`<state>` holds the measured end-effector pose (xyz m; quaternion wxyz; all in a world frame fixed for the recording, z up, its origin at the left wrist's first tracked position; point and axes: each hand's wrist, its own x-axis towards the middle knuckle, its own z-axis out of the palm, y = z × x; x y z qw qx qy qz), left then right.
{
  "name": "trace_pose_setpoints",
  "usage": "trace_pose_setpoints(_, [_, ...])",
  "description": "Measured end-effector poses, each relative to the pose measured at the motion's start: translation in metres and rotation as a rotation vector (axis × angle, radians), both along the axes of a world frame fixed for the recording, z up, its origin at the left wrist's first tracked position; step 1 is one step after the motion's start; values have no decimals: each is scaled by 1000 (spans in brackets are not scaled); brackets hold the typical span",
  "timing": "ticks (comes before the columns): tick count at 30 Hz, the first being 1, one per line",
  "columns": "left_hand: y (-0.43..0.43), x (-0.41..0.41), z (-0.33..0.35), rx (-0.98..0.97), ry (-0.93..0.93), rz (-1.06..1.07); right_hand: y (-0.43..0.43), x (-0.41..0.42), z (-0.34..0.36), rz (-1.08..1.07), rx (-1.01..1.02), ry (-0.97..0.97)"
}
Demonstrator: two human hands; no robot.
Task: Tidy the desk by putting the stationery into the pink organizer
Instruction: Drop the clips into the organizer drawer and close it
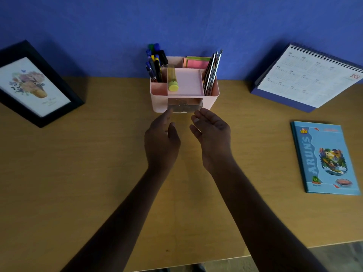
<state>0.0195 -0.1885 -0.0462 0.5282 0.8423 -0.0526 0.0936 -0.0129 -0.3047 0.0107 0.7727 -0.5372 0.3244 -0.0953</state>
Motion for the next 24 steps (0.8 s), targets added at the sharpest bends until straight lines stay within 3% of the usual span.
trace_pose_setpoints(17, [-6,20,0,70,-9,-54,-6,20,0,71,34,-74])
trace_pose_setpoints(24, [-1,7,19,114,72,-72,-8,10,-14,131,-120,74])
